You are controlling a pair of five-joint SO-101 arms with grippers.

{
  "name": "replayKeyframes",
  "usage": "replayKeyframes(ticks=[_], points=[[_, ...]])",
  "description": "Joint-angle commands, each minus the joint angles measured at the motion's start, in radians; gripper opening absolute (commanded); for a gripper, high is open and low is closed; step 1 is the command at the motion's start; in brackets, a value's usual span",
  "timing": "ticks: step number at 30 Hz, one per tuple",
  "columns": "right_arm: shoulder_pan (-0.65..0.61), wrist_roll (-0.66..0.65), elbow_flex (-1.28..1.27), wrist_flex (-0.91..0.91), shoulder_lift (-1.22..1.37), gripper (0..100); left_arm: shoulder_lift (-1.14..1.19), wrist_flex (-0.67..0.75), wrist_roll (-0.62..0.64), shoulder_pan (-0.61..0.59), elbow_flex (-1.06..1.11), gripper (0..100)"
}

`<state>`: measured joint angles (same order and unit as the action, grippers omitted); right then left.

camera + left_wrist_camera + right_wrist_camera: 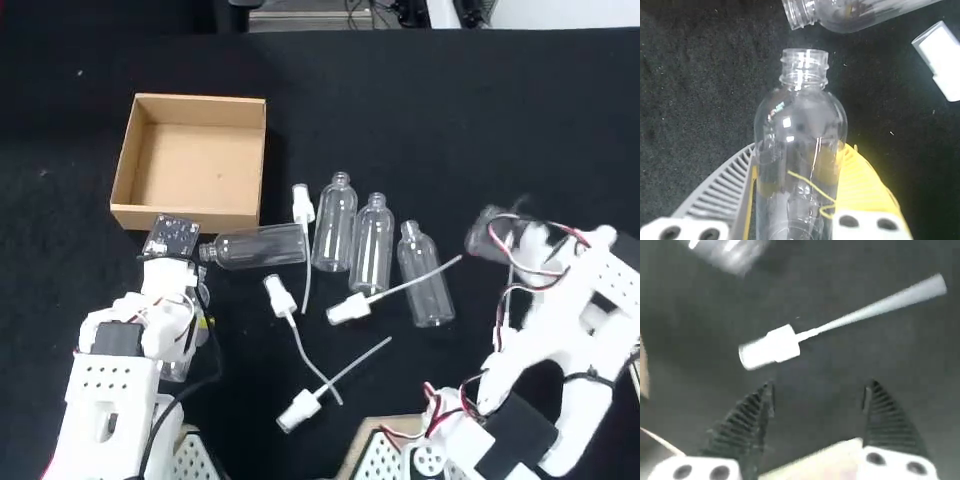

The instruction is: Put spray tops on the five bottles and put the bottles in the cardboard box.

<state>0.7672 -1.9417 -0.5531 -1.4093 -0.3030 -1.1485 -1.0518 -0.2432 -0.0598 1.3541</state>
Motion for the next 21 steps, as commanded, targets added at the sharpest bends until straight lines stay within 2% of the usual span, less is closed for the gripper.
replayKeyframes(ticks=[1, 9, 13, 21], points=[[0.044, -0.499, -0.022, 0.026, -0.01, 25.4, -0.017, -0.003, 0.005, -0.012, -0.01, 4], [0.012, -0.526, -0.082, 0.034, -0.016, 26.0, -0.017, -0.002, 0.005, -0.01, -0.012, 4], [0.018, -0.526, -0.131, 0.052, -0.018, 32.8, -0.017, -0.002, 0.005, -0.013, -0.01, 4], [0.026, -0.528, -0.325, 0.33, -0.018, 32.4, -0.017, -0.002, 0.005, -0.013, -0.01, 4]])
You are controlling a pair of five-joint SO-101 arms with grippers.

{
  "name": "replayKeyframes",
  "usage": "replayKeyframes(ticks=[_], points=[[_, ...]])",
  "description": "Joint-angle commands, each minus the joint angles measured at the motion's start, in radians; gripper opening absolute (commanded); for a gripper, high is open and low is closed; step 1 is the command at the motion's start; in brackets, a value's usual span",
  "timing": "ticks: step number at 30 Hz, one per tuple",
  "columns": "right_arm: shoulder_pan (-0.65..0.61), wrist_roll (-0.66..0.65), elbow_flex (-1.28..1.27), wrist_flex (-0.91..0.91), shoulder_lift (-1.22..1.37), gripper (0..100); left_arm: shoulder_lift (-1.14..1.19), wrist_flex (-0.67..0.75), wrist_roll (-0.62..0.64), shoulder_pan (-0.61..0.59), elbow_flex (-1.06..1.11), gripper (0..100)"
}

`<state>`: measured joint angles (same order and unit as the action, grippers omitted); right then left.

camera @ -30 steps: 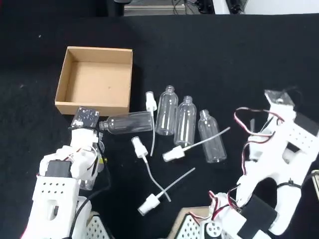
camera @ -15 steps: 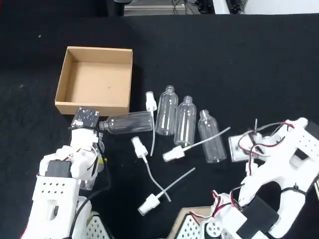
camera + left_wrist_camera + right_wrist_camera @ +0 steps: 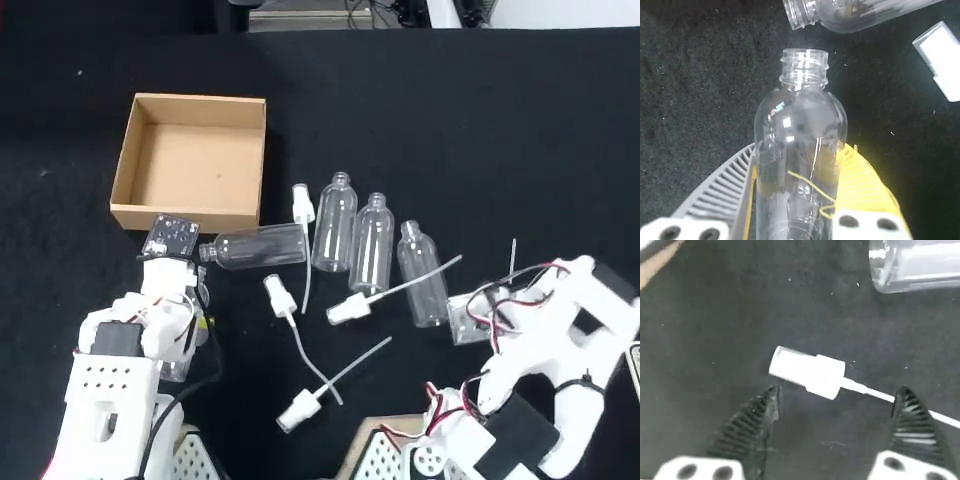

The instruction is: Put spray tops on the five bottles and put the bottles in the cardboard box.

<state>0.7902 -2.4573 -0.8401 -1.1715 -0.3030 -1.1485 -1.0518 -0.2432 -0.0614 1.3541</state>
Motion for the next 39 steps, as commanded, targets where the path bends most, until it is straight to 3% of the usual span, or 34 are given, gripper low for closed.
replayKeyframes(ticks=[1, 8, 14, 18, 25, 28, 33, 39], points=[[0.003, -0.012, -0.058, 0.124, -0.018, 32.4, -0.017, -0.002, 0.005, -0.012, -0.01, 4], [0.012, -0.011, -0.211, 0.377, -0.016, 29.4, -0.017, -0.002, 0.005, -0.012, -0.01, 4], [0.006, 0.057, -0.246, 0.402, -0.018, 21.1, -0.017, -0.002, 0.005, -0.012, -0.008, 4], [-0.002, 0.239, -0.217, 0.371, -0.018, 0.8, -0.017, -0.002, 0.003, -0.012, -0.01, 4], [-0.052, 0.979, 0.038, 0.172, -0.008, 1.0, -0.017, -0.002, 0.003, -0.01, -0.012, 4], [-0.068, 1.201, 0.093, 0.107, -0.007, 1.1, -0.017, -0.002, 0.003, -0.012, -0.01, 4], [-0.066, 1.352, 0.099, 0.143, 0.073, 2.3, -0.017, -0.002, 0.003, -0.012, -0.007, 4], [-0.074, 1.373, 0.111, 0.143, 0.205, 22.1, -0.017, -0.003, 0.003, -0.01, -0.007, 4]])
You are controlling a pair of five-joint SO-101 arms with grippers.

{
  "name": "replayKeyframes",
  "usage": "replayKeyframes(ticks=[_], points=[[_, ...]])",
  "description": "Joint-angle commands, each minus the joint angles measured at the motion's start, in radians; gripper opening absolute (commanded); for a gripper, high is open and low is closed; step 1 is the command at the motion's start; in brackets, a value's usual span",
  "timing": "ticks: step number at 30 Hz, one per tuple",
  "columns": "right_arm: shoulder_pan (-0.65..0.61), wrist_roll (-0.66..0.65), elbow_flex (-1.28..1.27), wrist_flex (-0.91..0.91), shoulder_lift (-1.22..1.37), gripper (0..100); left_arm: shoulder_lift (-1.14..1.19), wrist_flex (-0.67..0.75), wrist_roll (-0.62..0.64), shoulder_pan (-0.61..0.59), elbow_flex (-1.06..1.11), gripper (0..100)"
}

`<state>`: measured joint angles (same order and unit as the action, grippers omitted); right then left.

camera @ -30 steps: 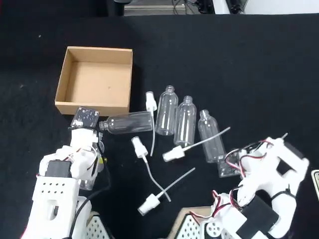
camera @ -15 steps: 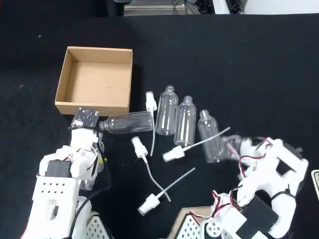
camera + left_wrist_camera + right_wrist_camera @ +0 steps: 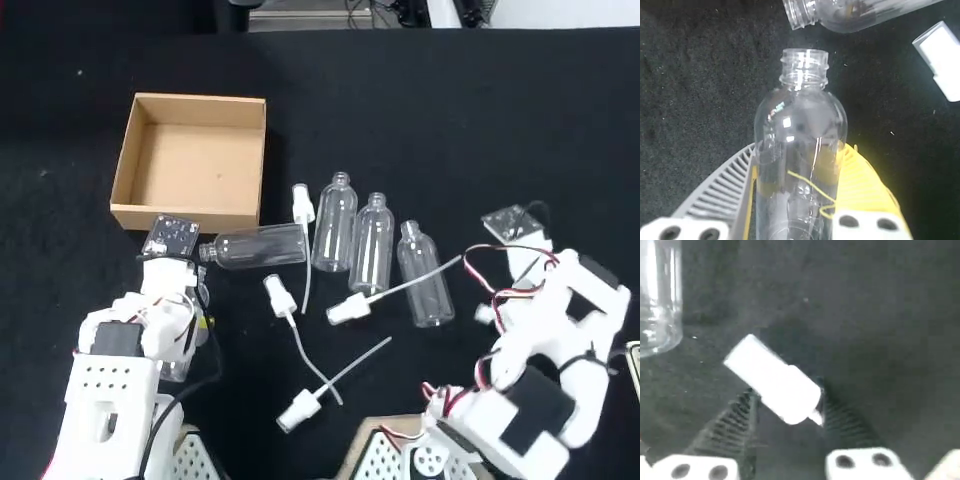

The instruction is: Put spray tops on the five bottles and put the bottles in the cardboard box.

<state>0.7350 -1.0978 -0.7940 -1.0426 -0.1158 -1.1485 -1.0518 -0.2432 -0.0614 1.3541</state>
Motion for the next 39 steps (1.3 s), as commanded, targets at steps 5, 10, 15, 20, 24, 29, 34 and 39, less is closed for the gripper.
replayKeyframes(ticks=[5, 10, 15, 20, 24, 29, 34, 39], points=[[-0.02, -0.011, 0.122, 0.014, 0.025, 21.8, -0.017, -0.003, 0.003, -0.01, -0.007, 4], [-0.043, -0.186, 0.125, -0.064, 0.031, 21.8, -0.017, -0.003, 0.003, -0.012, -0.007, 4], [-0.078, -0.361, 0.124, -0.072, 0.033, 21.8, -0.017, -0.003, 0.003, -0.012, -0.007, 4], [-0.089, -0.456, 0.087, -0.009, 0.051, 17.9, -0.017, -0.003, 0.003, -0.012, -0.007, 4], [-0.078, -0.451, 0.088, 0.066, 0.076, 0.5, -0.017, -0.003, 0.003, -0.01, -0.007, 4], [-0.025, -0.402, 0.166, 0.0, 0.002, 1.0, -0.017, -0.003, 0.003, -0.005, -0.005, 4], [-0.072, -0.064, 0.386, -0.321, -0.185, 1.0, -0.017, 0.02, 0.009, -0.002, -0.01, 4], [-0.27, 0.262, 0.641, -0.56, -0.337, 1.0, -0.017, 0.083, 0.012, -0.002, -0.015, 4]])
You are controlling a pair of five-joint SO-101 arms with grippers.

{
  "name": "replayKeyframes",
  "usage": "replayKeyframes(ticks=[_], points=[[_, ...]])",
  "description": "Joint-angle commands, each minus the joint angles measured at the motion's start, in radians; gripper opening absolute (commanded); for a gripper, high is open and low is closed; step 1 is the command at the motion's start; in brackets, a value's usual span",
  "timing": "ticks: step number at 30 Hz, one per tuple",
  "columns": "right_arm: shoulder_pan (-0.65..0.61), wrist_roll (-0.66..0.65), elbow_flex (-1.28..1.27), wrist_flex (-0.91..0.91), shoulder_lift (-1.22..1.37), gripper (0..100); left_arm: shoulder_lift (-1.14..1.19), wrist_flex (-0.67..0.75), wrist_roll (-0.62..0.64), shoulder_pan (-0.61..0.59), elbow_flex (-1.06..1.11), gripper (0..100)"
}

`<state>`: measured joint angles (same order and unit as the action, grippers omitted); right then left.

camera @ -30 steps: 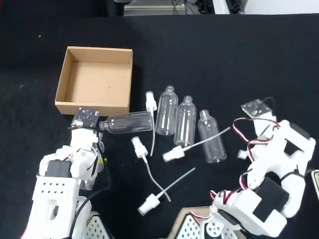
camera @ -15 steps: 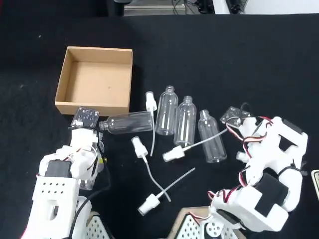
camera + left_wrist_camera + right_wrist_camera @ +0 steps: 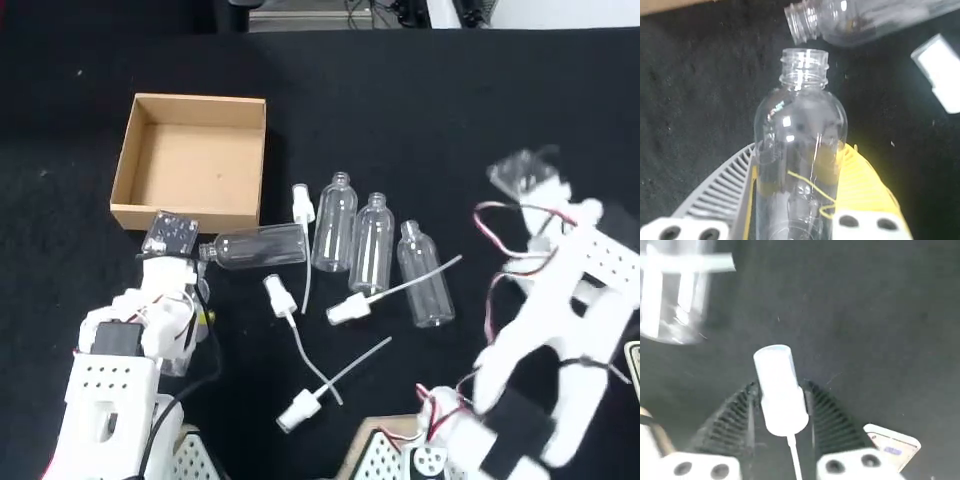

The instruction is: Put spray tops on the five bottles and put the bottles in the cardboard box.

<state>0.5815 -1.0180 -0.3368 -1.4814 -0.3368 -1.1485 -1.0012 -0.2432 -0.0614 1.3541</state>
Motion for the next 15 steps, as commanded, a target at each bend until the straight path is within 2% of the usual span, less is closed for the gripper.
replayKeyframes(ticks=[1, 5, 9, 15], points=[[-0.17, 0.247, 0.239, -0.155, -0.14, 1.0, -0.017, 0.035, 0.012, -0.002, -0.019, 4], [-0.42, 0.497, 0.444, -0.247, -0.197, 1.0, -0.018, 0.029, 0.012, -0.001, -0.065, 4], [-0.638, 0.71, 0.596, -0.235, -0.193, 1.1, -0.018, 0.029, 0.012, 0.027, -0.128, 4], [-0.784, 0.901, 0.687, -0.175, -0.13, 1.1, -0.157, 0.038, 0.012, 0.094, -0.197, 4]])
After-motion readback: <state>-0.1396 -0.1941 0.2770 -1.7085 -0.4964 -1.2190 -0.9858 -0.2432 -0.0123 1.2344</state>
